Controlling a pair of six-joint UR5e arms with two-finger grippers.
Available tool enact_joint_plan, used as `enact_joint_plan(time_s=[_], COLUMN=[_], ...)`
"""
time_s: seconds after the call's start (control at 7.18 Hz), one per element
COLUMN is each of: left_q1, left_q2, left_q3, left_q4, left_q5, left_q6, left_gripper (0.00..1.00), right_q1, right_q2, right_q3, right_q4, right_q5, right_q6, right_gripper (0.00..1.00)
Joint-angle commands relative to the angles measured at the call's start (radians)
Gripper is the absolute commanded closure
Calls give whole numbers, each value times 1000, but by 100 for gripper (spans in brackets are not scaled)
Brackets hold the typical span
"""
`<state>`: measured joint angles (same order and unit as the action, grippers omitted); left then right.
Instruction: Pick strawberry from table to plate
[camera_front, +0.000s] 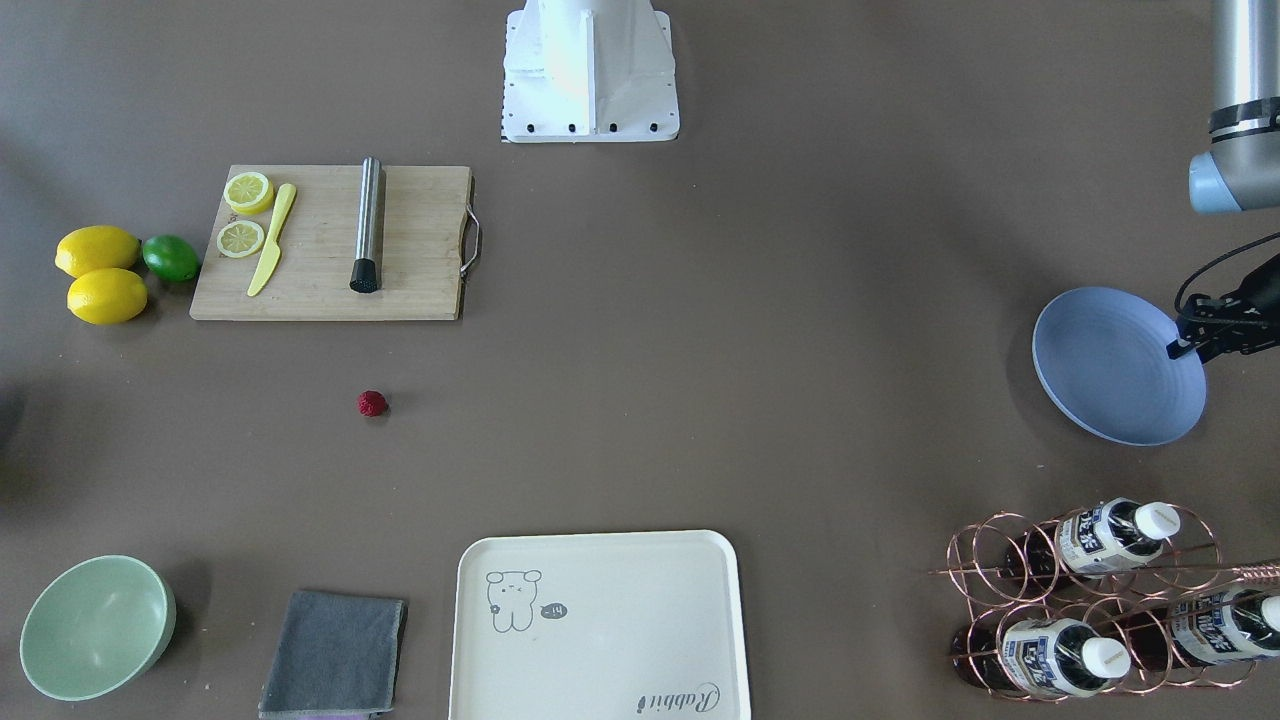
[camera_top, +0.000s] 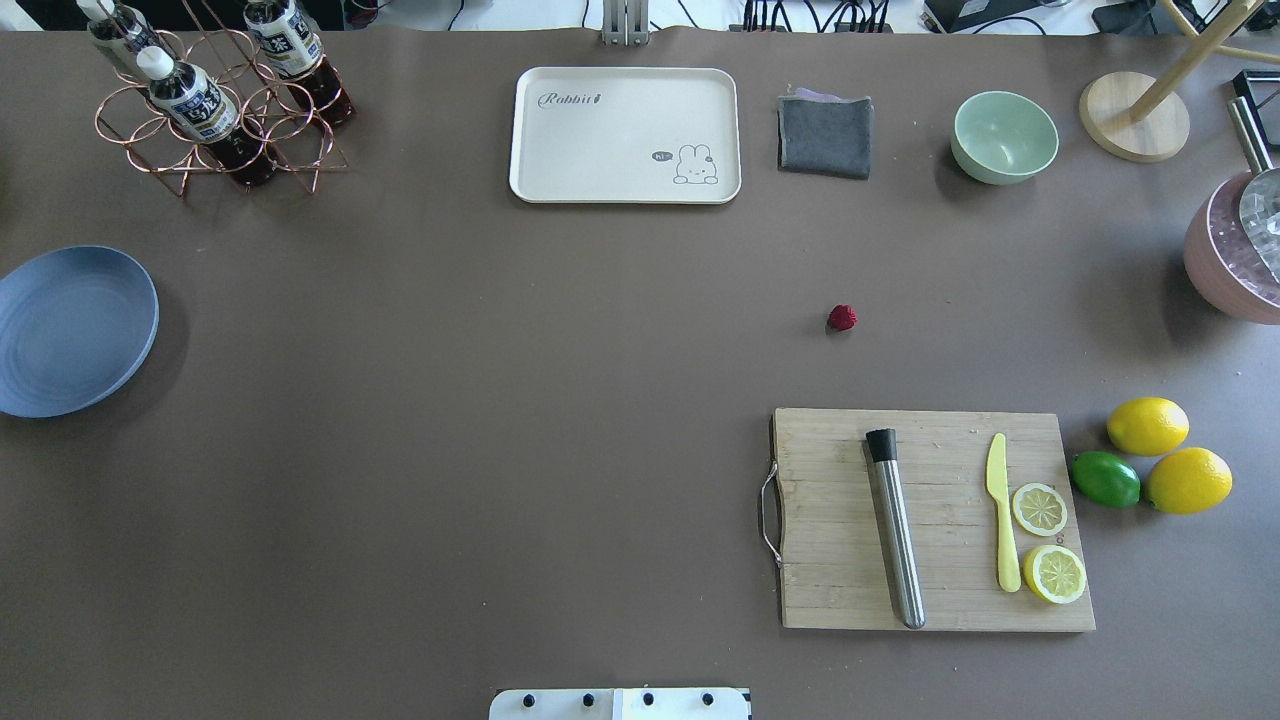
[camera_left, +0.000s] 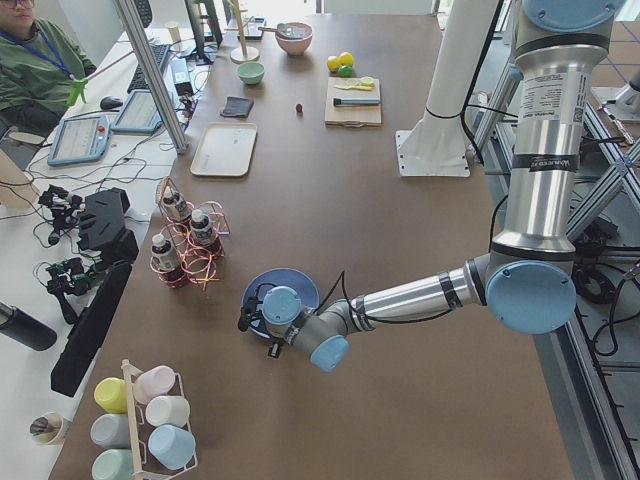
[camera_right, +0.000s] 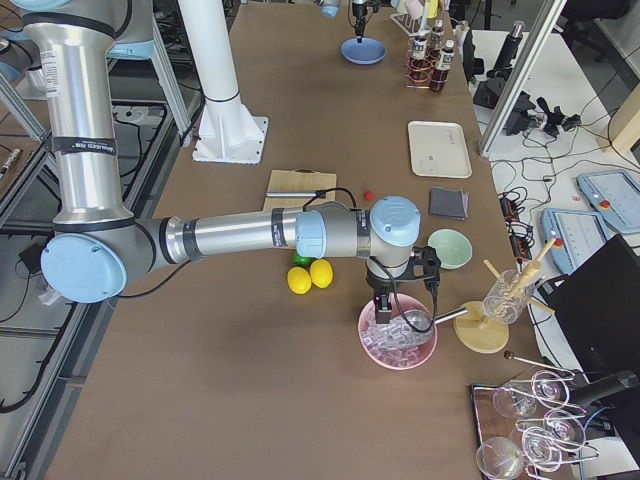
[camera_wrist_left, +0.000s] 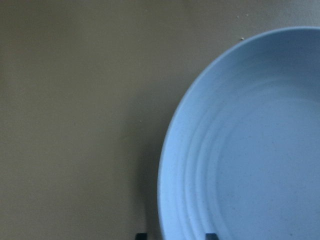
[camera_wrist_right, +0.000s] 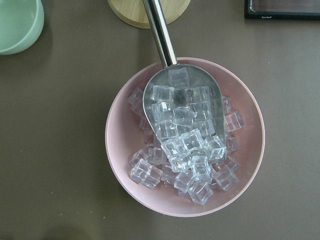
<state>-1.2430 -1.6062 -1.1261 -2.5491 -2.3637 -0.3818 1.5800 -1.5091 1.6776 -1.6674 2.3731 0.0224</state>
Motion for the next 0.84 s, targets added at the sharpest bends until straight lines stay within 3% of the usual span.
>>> enact_joint_plan(time_s=[0.0,0.42,0.7], left_q1=[-1,-87,-171], left_q2=[5,-41,-67], left_q3=[-27,-55,-205], left_q4=[1,102,327], left_q5=[-2,-78,-226], left_q6=[-12,-9,-14], left_gripper=[100,100,100], right_q1=[0,0,-20], right_q2=[1,-19,4], right_q3=[2,-12,-13], right_q4=[0,114,117], right_q5=[2,6,12], right_q6=[-1,-4,1], right_gripper=[0,0,0])
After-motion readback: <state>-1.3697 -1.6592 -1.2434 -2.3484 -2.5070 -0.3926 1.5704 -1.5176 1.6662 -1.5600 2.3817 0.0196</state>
